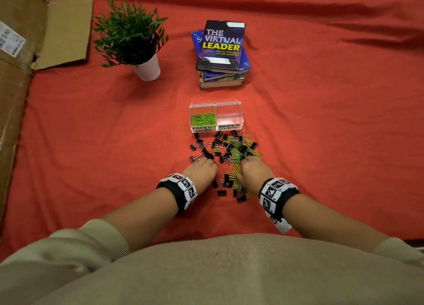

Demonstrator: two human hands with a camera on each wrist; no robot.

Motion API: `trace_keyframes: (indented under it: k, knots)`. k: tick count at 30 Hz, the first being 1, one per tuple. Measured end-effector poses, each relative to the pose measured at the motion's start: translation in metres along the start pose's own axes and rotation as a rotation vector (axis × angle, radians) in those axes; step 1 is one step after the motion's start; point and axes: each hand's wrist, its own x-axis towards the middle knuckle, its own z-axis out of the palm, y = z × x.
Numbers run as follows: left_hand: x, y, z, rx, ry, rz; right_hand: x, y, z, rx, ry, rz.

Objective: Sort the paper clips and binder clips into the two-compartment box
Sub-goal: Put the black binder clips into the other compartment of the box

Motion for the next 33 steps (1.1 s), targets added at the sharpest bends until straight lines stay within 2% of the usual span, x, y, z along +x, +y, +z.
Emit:
trace_keyframes:
  k: [4,9,14,19,22,26,29,33]
  knots:
    - [0.002,-0.004,-0.006,-0.103,0.018,-0.031,0.003,-0.010,0.008,0.015,0.028,-0.018]
    - [0.000,-0.012,-0.016,-0.626,0.159,-0.218,-0.001,-0.014,0.018,0.101,0.033,-0.083]
    - [0.004,-0.004,-0.020,-0.860,0.064,-0.252,0.002,-0.011,0.018,0.157,-0.014,-0.094]
    - [0.010,0.016,-0.020,-0.806,-0.016,-0.256,0.003,0.004,0.002,0.378,-0.077,-0.018]
    - [0.014,0.024,-0.014,-0.736,0.021,-0.251,0.002,0.019,-0.007,0.673,-0.125,0.083]
    - [0.015,0.022,-0.006,-0.484,-0.044,-0.115,-0.002,0.038,-0.018,1.075,-0.178,0.195]
    - [0.016,0.020,-0.007,-0.393,-0.053,-0.079,-0.003,0.044,-0.022,1.393,-0.242,0.234]
    - [0.016,0.013,-0.003,-0.383,-0.080,-0.079,-0.006,0.043,-0.020,1.562,-0.249,0.252]
